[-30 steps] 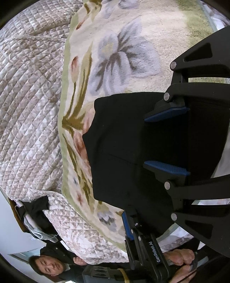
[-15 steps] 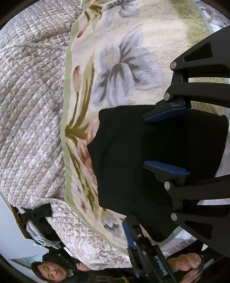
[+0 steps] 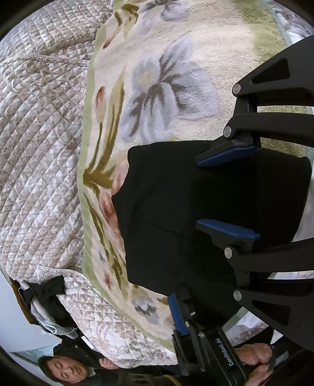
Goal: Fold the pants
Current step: 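Lift the held edge with both grippers and fold it over the pants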
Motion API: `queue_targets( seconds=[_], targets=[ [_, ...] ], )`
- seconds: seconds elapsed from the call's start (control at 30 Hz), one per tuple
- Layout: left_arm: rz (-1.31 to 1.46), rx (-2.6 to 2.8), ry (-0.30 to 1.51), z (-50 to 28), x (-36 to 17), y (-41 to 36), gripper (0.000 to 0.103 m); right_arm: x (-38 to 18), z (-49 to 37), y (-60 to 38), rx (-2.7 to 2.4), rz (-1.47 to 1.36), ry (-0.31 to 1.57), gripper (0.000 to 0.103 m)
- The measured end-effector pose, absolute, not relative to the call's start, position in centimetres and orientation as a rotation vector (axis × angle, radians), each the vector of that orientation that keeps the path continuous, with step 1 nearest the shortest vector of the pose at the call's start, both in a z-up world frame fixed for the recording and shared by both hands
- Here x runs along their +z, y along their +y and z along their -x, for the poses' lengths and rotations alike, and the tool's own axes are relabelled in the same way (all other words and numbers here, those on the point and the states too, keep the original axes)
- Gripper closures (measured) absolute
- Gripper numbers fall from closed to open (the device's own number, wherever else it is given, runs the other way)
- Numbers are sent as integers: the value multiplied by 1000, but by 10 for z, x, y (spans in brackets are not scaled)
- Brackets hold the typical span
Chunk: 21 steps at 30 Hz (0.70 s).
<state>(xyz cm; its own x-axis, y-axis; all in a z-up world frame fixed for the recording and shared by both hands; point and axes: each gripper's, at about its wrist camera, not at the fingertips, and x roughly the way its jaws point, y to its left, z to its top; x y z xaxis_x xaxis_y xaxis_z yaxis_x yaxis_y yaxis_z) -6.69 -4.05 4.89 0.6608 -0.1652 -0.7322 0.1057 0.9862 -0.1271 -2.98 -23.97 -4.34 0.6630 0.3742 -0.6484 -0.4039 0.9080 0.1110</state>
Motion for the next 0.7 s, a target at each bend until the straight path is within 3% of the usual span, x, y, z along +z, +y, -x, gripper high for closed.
queue_targets(
  seconds=[0.27, 0.5, 0.7],
  targets=[
    [158, -76, 846, 58, 48, 2, 77, -45, 20, -274, 408, -64, 755, 57],
    [317, -176, 859, 54, 44, 15, 52, -39, 12, -280, 485, -148, 764, 56],
    [396, -201, 924, 38, 22, 16, 43, -45, -5, -273, 514, -147, 792, 55]
  ],
)
